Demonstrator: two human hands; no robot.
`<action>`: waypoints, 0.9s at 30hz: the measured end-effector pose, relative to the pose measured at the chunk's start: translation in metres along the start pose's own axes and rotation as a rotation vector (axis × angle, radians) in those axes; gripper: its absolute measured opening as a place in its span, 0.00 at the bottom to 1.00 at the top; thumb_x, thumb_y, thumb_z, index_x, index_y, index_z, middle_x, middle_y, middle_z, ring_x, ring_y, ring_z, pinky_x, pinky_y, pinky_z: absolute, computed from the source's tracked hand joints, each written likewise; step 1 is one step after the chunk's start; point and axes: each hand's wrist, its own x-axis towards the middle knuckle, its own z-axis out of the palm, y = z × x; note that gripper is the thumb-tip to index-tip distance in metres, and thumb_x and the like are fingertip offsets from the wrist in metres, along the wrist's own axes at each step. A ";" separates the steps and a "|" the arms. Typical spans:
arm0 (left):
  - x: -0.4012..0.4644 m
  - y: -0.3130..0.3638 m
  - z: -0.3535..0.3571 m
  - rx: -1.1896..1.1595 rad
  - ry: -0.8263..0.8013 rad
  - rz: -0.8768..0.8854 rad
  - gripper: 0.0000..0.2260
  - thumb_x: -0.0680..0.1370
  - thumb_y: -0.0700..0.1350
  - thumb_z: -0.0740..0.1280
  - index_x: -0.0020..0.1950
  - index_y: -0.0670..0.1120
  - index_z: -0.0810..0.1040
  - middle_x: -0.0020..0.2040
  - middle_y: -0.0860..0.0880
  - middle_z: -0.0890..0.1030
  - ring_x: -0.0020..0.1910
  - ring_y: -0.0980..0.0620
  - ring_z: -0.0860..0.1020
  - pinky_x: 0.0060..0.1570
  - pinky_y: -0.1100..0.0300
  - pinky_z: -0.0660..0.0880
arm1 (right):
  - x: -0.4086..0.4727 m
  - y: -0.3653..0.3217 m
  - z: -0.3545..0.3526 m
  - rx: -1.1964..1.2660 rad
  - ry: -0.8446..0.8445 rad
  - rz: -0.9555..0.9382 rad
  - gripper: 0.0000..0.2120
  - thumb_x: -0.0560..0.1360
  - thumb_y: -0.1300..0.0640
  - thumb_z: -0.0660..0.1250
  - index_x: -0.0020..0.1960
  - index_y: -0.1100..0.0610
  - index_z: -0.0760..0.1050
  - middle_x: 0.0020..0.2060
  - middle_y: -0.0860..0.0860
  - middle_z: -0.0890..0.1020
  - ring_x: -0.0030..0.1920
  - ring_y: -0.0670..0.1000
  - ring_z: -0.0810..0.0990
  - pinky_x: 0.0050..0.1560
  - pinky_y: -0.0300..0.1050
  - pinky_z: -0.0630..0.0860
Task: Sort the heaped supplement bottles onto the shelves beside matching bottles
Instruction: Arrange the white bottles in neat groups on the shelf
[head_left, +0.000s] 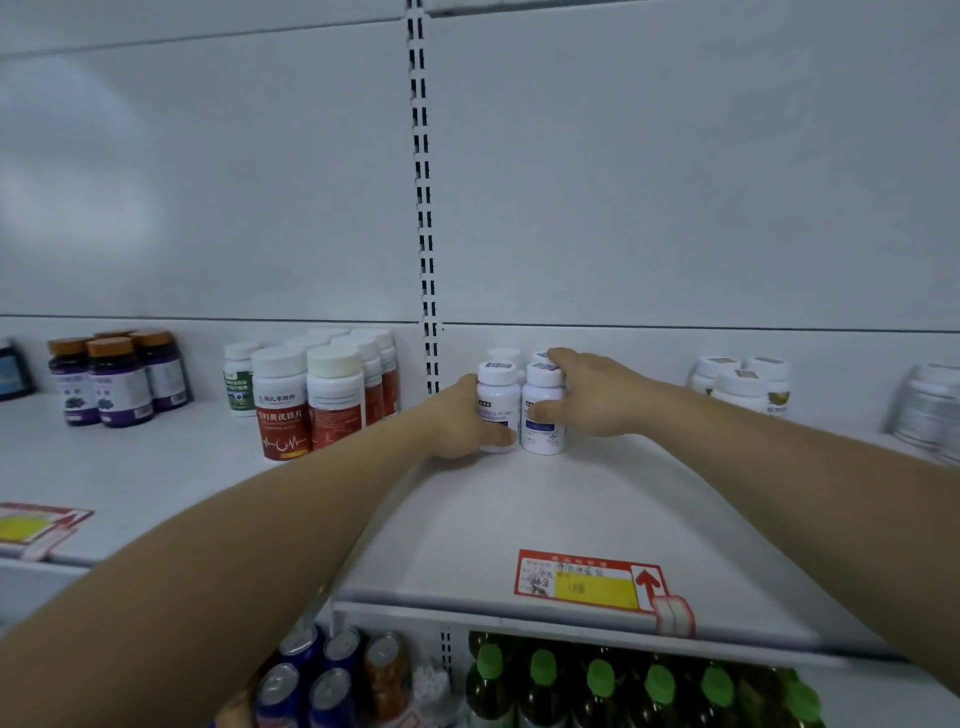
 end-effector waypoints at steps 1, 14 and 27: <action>-0.001 0.001 -0.004 0.009 -0.009 -0.018 0.28 0.72 0.46 0.72 0.69 0.48 0.64 0.61 0.51 0.75 0.56 0.51 0.74 0.58 0.58 0.69 | -0.002 -0.002 -0.002 -0.017 -0.002 0.006 0.31 0.75 0.44 0.67 0.72 0.54 0.61 0.65 0.54 0.71 0.60 0.55 0.72 0.56 0.46 0.70; -0.043 0.050 -0.019 0.228 0.031 0.271 0.37 0.75 0.54 0.68 0.78 0.50 0.52 0.77 0.50 0.58 0.72 0.49 0.63 0.62 0.61 0.61 | -0.075 0.018 -0.070 -0.208 0.133 0.207 0.39 0.74 0.36 0.64 0.78 0.50 0.54 0.76 0.52 0.58 0.75 0.54 0.57 0.72 0.49 0.57; -0.029 0.119 0.066 0.237 -0.072 0.245 0.37 0.76 0.56 0.67 0.78 0.50 0.51 0.77 0.49 0.59 0.72 0.48 0.63 0.66 0.58 0.61 | -0.105 0.123 -0.107 -0.188 0.120 0.265 0.34 0.76 0.51 0.65 0.77 0.52 0.55 0.75 0.53 0.62 0.73 0.55 0.62 0.68 0.46 0.62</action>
